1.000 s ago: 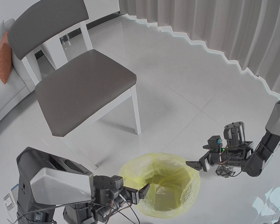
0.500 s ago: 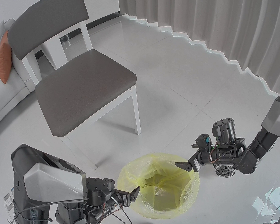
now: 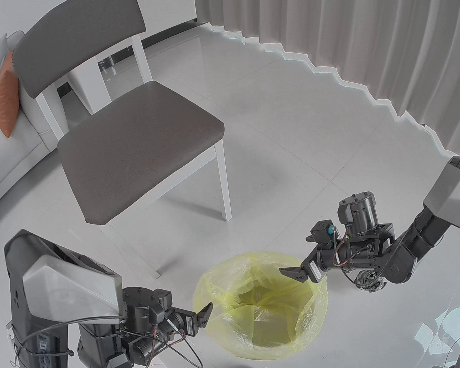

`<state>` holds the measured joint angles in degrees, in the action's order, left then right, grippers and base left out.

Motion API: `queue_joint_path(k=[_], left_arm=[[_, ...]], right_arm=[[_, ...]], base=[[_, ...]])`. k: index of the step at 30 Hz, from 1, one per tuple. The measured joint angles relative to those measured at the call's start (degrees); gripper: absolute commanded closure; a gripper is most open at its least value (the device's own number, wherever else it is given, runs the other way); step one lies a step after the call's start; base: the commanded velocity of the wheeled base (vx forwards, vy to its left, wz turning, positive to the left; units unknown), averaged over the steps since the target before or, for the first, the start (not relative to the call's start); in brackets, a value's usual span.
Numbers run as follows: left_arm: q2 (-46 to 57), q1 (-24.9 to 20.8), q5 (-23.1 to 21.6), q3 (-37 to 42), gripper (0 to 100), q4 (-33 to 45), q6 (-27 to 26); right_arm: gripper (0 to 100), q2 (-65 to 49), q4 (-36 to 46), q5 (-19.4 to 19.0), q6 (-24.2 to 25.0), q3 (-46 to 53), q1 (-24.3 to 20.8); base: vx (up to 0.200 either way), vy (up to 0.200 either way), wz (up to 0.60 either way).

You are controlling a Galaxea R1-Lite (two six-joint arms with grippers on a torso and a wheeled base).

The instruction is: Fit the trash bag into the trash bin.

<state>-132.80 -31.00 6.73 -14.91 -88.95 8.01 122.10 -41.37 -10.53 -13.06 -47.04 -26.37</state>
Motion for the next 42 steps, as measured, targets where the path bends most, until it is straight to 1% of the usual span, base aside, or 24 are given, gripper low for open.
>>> queue_joint_path(k=[5,12,24,28,29,42], left_arm=[[3.9,0.1,-0.1,0.3,0,0.0,-0.2],[7.3,0.0,0.0,0.5,0,0.0,-0.2],[11.4,-0.1,-0.2,1.6,0,0.0,0.0],[11.9,0.1,-0.3,2.0,0,0.0,0.0],[12.0,0.1,-0.3,2.0,0,0.0,0.0],[12.1,-0.1,-0.4,1.9,0,0.0,0.2]], right_arm=[[0,2.6,0.2,0.0,-3.5,-3.0,-1.1],[0,6.0,1.9,0.0,-4.9,-6.2,-3.1],[0,9.8,3.5,0.1,-6.4,-10.4,-3.0],[0,11.1,3.5,0.1,-7.7,-11.7,-2.7],[100,11.4,3.5,0.1,-7.9,-12.0,-2.5],[100,12.3,4.8,0.2,-8.2,-13.4,-1.3]], base=[[0.000,0.000,0.00],[0.000,0.000,0.00],[0.000,0.000,0.00],[0.000,0.000,0.00],[0.000,0.000,0.00],[0.000,0.000,0.00]])
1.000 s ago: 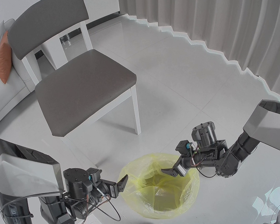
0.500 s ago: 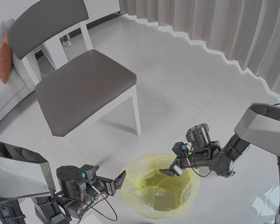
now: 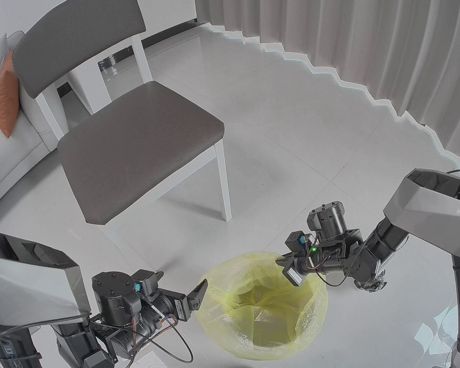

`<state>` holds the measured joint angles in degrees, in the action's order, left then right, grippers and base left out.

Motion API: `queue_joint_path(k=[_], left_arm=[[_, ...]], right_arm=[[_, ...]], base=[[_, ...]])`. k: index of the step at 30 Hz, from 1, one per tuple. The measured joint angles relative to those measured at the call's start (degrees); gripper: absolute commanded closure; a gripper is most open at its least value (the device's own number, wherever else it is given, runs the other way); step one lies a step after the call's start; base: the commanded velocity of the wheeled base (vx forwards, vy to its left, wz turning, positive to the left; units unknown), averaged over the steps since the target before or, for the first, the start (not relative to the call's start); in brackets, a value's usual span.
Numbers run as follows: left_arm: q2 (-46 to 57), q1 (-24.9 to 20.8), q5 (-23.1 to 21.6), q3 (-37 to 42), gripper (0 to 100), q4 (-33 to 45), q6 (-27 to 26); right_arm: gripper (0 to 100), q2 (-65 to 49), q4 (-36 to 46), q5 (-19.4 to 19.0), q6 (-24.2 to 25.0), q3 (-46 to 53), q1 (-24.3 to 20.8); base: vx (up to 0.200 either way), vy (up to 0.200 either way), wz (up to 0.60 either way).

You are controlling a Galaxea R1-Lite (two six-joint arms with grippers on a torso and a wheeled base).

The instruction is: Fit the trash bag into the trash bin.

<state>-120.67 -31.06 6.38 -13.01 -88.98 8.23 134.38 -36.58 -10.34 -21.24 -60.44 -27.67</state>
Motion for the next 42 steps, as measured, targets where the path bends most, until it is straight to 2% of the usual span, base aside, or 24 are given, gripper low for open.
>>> queue_joint_path(k=[15,25,42], left_arm=[[0.0,0.1,0.2,0.5,0,0.0,0.3],[0.2,0.0,0.4,1.0,0,0.0,0.3],[0.2,0.2,0.3,1.7,0,0.0,0.4]], right_arm=[[100,-5.9,0.0,0.0,-0.1,0.3,0.6],[100,-7.8,-0.7,0.0,-1.9,-0.4,0.4],[100,-3.0,-0.7,0.0,-3.3,-4.2,1.0]], base=[[0.000,0.000,0.00],[0.000,0.000,0.00],[0.000,0.000,0.00]])
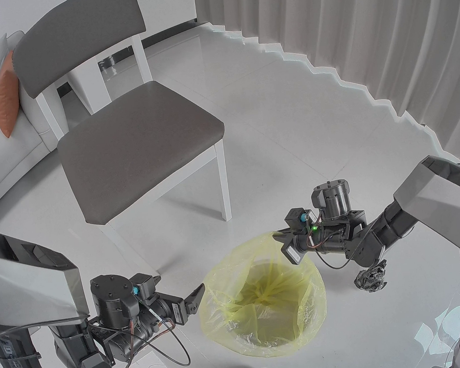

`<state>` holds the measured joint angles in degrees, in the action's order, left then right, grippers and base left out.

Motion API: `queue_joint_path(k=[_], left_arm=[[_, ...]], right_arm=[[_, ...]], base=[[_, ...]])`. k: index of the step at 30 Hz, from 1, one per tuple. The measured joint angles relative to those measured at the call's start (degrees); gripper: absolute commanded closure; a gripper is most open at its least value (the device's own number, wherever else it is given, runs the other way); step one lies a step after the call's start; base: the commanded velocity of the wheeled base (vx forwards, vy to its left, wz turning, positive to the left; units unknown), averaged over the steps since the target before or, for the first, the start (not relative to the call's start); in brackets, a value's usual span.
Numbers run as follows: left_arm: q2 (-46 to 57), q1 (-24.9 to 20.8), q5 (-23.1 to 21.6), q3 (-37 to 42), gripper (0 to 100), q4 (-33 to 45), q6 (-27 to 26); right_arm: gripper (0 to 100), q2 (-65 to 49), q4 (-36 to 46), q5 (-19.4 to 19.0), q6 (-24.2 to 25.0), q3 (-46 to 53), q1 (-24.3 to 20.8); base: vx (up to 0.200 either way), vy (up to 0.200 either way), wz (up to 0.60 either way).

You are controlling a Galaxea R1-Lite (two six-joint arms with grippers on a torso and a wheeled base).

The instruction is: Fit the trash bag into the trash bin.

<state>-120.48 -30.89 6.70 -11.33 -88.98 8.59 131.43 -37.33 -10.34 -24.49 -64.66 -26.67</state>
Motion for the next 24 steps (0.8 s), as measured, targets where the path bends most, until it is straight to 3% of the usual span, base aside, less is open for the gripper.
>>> queue_joint_path(k=[21,22,24], left_arm=[[-0.4,-0.1,-0.1,0.1,0,0.0,1.0],[-0.4,-0.1,-0.1,0.1,0,0.0,1.0],[-0.4,-0.1,-0.1,0.1,0,0.0,1.0]], right_arm=[[100,6.9,-0.2,0.0,-1.4,1.3,-0.1],[0,6.9,-0.3,0.0,-1.4,1.3,0.0],[0,6.9,-0.3,0.0,-1.5,1.4,0.0]], base=[[0.000,0.000,0.00],[0.000,0.000,0.00],[0.000,0.000,0.00]])
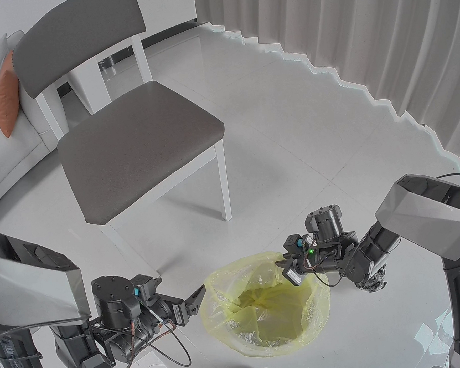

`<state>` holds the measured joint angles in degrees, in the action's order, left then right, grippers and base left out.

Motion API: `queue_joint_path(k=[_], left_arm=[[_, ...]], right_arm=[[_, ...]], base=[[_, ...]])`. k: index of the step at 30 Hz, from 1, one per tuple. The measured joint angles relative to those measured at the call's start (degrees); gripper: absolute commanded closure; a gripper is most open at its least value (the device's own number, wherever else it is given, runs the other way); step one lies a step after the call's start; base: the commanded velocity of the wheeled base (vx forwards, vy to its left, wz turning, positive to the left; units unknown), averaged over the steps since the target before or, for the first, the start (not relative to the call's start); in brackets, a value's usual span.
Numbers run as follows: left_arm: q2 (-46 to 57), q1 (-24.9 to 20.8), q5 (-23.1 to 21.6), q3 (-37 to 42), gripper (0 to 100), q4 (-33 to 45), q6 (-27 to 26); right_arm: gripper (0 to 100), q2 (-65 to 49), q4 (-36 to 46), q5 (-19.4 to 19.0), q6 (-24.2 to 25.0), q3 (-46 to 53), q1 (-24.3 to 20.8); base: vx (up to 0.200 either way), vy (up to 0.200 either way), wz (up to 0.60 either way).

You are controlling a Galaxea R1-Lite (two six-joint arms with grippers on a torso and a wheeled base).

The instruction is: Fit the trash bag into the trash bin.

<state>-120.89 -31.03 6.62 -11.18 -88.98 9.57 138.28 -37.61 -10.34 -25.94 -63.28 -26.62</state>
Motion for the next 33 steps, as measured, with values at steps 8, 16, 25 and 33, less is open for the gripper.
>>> queue_joint_path(k=[8,16,25,33], left_arm=[[-0.9,0.0,0.0,-0.6,0,0.0,-0.1],[-3.7,1.1,-1.2,-5.3,0,0.0,-0.3],[-8.5,5.2,-5.3,-9.4,0,0.0,-0.1],[-13.1,8.2,-10.8,-12.1,0,0.0,2.9]], right_arm=[[0,-3.7,-0.1,-0.1,0.8,1.5,0.7],[0,-8.3,0.0,-0.3,8.3,4.3,1.7],[0,-11.9,0.5,-0.4,12.9,8.1,3.6],[0,-13.6,0.6,-0.4,13.0,13.9,5.5]], base=[[0.000,0.000,0.00],[0.000,0.000,0.00],[0.000,0.000,0.00],[0.000,0.000,0.00]])
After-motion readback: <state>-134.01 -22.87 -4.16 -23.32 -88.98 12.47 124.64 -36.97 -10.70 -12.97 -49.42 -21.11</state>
